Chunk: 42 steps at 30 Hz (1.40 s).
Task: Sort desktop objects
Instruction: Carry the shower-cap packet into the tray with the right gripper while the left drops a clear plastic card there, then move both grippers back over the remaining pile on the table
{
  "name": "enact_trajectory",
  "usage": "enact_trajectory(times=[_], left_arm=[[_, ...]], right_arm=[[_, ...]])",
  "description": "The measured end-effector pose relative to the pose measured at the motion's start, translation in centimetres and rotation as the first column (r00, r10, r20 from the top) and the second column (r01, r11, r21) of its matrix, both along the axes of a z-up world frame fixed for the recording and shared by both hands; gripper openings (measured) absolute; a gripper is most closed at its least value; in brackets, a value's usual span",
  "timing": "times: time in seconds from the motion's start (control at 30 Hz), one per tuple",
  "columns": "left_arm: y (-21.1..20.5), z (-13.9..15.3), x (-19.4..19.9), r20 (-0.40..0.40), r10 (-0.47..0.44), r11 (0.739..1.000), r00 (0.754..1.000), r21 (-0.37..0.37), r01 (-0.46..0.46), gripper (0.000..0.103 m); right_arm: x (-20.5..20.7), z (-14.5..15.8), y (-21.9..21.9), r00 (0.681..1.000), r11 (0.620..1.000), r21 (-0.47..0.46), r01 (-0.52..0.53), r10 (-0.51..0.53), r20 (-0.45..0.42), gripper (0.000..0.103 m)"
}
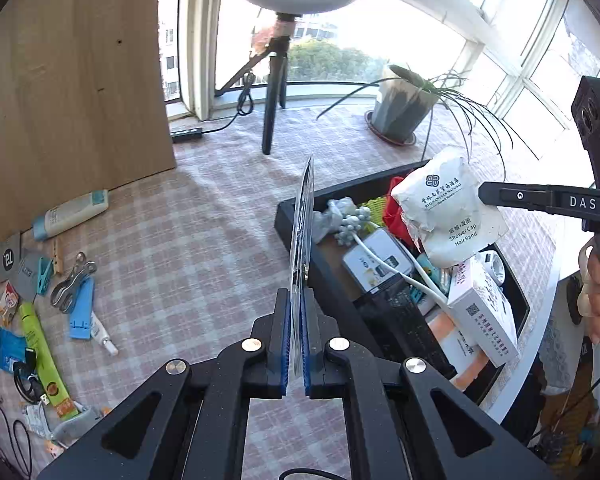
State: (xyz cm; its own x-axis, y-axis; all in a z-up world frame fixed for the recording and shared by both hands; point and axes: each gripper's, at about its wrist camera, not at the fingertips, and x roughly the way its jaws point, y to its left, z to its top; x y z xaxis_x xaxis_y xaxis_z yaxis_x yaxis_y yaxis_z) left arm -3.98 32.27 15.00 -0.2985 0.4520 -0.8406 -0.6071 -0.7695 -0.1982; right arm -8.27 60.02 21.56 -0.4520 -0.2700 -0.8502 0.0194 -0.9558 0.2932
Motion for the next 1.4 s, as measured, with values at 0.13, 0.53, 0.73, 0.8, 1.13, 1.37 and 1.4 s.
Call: enact_trajectory(times=[0.13, 0.53, 0.73, 0.8, 1.13, 1.37, 1.4], left_arm=[[4.4, 0.1, 1.9, -0.017, -0.087, 0.996, 0.996, -0.022, 0.086, 0.004], [11.2, 1.3, 5.1, -0.065, -0.213, 0.976, 0.975, -0.047, 0.211, 0.031], [9.8, 1.2, 4.5, -0.059, -0.178, 0.983, 0.982, -0.057, 0.175, 0.03], [9.2, 0.8, 4.1, -0.045, -0.158, 0.986, 0.986, -0.068, 0.154, 0.03], [2.7, -2.0, 2.7, 0.018, -0.041, 0.995, 0.999, -0.091, 0.043, 0.031], [-5.1, -4.5, 0.6, 0.056, 0.116, 0.986, 0.992, -0.13, -0.109, 0.031], [-6.5, -4.8, 0.3, 0.059, 0.144, 0.982, 0.988, -0.132, -0.135, 0.031]], right_arm=[[1.7, -0.1, 4.3, 0.995, 0.995, 0.003, 0.1, -0.1, -0.005, 0.001], [2.7, -1.0, 8.9, 0.979, 0.979, 0.023, 0.2, -0.201, 0.039, 0.01], [2.5, -1.0, 7.8, 0.983, 0.983, 0.036, 0.18, -0.181, 0.035, 0.01], [2.5, -1.1, 7.3, 0.985, 0.985, 0.032, 0.171, -0.172, 0.033, 0.013], [1.8, -2.5, 1.1, 0.998, 0.999, 0.008, 0.032, -0.032, 0.058, 0.023], [1.3, -3.8, -5.2, 0.991, 0.994, 0.001, -0.111, 0.111, 0.079, 0.034], [1.2, -4.1, -6.1, 0.988, 0.992, -0.002, -0.128, 0.127, 0.085, 0.034]])
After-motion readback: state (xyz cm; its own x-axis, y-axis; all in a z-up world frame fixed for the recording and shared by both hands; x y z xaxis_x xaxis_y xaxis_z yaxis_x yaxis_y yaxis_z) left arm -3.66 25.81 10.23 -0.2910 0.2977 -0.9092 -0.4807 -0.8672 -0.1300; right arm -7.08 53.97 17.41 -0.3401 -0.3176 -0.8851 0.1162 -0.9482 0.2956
